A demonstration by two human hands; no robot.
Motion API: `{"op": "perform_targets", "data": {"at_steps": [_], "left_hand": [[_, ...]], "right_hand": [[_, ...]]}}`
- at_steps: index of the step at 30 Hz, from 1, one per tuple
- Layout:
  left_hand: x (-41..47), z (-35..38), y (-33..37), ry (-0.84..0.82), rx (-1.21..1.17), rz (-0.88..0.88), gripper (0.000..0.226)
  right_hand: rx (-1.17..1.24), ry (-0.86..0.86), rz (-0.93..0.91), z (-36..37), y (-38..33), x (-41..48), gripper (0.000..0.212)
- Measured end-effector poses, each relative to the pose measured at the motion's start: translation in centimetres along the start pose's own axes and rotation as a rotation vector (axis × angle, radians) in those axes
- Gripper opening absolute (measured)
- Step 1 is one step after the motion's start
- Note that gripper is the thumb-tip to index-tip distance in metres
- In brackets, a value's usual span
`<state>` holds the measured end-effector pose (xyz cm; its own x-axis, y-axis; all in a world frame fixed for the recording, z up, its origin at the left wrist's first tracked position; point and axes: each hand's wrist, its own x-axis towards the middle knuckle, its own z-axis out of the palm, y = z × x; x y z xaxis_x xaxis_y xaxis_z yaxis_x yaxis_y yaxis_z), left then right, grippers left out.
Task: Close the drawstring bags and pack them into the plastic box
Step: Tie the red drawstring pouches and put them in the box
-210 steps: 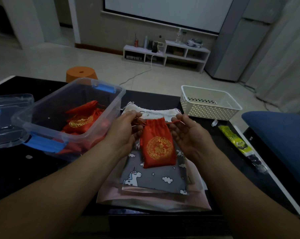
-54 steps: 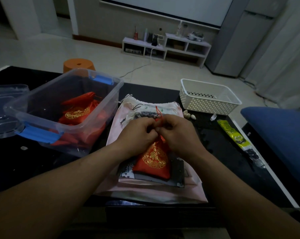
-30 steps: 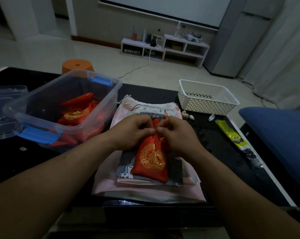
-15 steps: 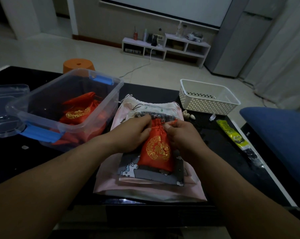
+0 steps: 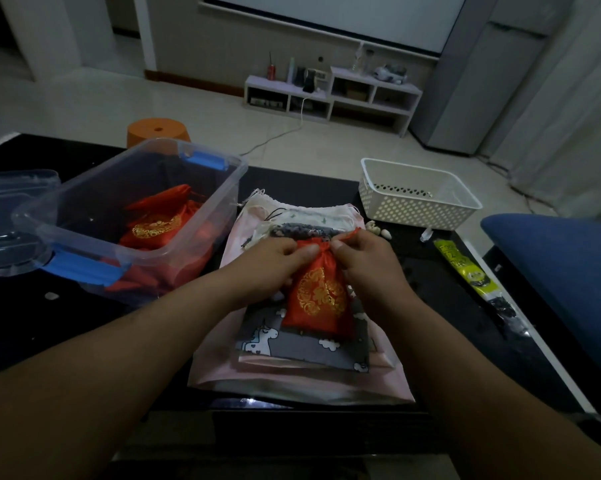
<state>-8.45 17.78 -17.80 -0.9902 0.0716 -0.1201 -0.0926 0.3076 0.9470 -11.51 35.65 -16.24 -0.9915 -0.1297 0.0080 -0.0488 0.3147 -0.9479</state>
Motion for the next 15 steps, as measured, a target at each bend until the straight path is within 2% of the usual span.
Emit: {"op": "perform_targets", "data": {"at_steps": [3, 6, 8, 10, 13, 15], "left_hand": [[0.1, 0.1, -0.1, 0.004, -0.046, 0.013, 0.022], [0.0, 0.2, 0.2, 0.032, -0.095, 0.018, 0.018], [0.0, 0.4, 0.2, 0.085, -0.110, 0.047, 0.019], [-0.2, 0.3, 0.4, 0.173, -0.053, 0.075, 0.021], [-0.9, 0.4, 1.3, 0.335, 0.048, 0.155, 0.021], [-1.7, 0.2, 2.2, 0.413, 0.073, 0.187, 0.020]], "right_hand": [[0.042, -0.008, 0.014, -0.2, 0.0, 0.0, 0.011], [0.147, -0.138, 0.187, -0.7, 0.1, 0.0, 0.022], [0.120, -0.212, 0.293, -0.8, 0.1, -0.2, 0.027], [0.061, -0.192, 0.266, -0.7, -0.2, -0.5, 0.018], [0.020, -0.088, 0.132, -0.2, -0.8, -1.0, 0.021], [0.019, -0.088, 0.070, 0.1, -1.9, -1.8, 0.024]]}}
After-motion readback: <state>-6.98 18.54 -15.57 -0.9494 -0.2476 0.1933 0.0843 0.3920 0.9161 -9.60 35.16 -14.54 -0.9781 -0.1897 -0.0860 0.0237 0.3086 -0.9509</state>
